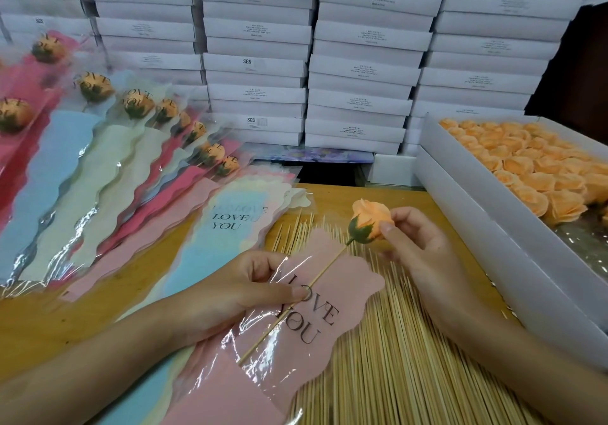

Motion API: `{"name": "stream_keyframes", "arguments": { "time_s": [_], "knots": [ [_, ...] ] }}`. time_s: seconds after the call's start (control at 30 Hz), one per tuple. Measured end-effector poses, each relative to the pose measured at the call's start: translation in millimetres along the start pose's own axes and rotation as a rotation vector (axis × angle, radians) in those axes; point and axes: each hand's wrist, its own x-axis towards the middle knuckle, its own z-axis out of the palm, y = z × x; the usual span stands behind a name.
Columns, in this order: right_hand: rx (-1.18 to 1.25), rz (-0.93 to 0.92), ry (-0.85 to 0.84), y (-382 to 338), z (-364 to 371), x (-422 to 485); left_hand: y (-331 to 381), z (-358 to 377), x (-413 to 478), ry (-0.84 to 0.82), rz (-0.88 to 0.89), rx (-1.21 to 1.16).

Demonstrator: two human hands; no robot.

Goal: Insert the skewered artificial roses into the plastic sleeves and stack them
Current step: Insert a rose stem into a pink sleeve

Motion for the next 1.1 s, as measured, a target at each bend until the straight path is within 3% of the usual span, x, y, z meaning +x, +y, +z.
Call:
{"name": "stream_keyframes", "arguments": {
  "time_s": [0.77, 1.1],
  "knots": [
    [-0.008, -0.103, -0.248, -12, 8, -12, -1, -1, 1, -0.022, -0.04, -0.019],
    [0.067, -0.012, -0.1, -11, 7, -9, -4, -1, 3, 0.134, -0.009, 0.038]
  ]
}}
